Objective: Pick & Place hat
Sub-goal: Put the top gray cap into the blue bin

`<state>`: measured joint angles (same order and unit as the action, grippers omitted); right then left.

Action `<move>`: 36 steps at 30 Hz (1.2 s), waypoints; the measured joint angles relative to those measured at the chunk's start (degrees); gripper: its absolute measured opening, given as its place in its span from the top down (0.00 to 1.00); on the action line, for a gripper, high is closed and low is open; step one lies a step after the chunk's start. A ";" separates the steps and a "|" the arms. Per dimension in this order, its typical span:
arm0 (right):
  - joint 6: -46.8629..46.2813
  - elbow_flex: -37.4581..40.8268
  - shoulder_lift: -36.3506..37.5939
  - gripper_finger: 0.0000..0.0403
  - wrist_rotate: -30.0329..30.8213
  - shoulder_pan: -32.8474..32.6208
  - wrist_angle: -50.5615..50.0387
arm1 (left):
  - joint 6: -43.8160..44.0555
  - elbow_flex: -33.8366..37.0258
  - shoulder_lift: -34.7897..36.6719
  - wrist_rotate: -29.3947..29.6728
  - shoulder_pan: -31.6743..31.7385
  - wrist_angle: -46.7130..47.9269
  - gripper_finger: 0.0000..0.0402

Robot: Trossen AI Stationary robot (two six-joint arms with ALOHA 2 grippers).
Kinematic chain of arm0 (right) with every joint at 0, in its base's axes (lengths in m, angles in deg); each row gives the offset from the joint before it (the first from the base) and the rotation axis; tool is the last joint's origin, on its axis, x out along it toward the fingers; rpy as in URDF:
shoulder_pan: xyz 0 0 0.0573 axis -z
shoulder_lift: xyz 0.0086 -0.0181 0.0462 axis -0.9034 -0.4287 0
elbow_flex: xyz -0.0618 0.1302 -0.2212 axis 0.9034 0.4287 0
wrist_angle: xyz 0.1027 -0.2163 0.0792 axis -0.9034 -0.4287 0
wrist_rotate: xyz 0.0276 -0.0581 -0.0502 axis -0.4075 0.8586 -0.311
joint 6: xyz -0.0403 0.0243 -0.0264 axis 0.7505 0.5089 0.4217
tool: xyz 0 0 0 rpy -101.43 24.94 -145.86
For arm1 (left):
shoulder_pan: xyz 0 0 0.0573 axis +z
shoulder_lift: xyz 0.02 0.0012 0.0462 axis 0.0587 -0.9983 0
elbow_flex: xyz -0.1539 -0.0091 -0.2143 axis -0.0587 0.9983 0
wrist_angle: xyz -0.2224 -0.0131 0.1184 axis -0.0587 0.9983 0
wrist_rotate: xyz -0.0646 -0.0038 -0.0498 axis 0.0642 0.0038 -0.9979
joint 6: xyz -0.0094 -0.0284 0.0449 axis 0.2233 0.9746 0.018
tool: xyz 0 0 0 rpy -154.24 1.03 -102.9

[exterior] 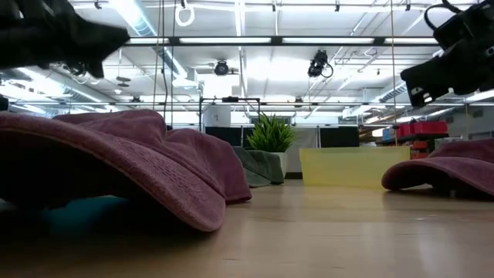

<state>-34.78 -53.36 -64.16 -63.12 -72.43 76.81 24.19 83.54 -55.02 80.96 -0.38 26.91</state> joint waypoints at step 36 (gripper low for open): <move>-0.59 0.04 -0.21 0.97 10.41 -0.15 2.10 | -10.61 -43.04 -75.62 6.98 8.73 19.16 0.45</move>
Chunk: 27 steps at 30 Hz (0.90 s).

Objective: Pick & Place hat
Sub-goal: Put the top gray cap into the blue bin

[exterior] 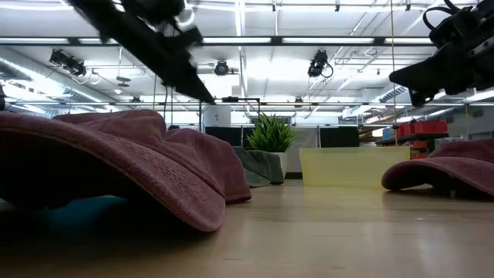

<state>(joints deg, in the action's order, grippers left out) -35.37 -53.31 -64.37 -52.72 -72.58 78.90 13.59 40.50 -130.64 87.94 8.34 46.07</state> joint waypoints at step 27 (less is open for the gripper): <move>7.36 0.00 -0.02 0.97 4.67 0.00 0.29 | 5.61 -9.86 -25.66 -5.36 1.72 3.02 0.78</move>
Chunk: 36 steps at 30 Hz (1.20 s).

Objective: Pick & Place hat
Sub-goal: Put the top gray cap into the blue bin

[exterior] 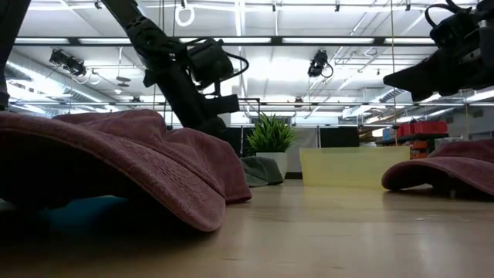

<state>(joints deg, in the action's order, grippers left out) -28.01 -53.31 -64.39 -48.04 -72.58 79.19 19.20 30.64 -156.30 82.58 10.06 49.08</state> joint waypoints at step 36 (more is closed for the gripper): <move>0.09 -0.02 -0.15 0.97 -0.08 0.00 0.00 | 21.91 -30.49 21.85 15.07 -13.02 63.25 0.99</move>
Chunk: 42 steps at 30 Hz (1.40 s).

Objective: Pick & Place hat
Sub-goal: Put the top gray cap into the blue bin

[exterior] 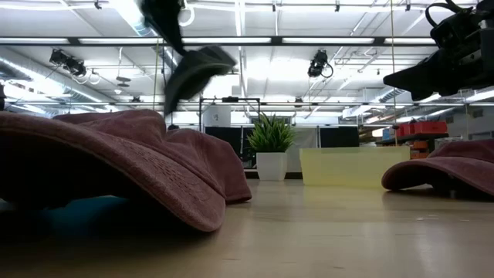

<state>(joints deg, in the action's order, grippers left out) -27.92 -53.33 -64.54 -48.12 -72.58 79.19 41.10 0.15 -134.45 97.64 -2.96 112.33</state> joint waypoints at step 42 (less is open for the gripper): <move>-0.02 -0.02 -0.07 0.97 0.02 0.02 -0.02 | 43.24 47.35 1.88 -5.44 -15.15 -24.98 0.99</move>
<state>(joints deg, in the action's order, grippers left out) -27.94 -53.35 -64.61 -48.11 -72.56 79.17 84.34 47.50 -132.57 92.21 -18.11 87.36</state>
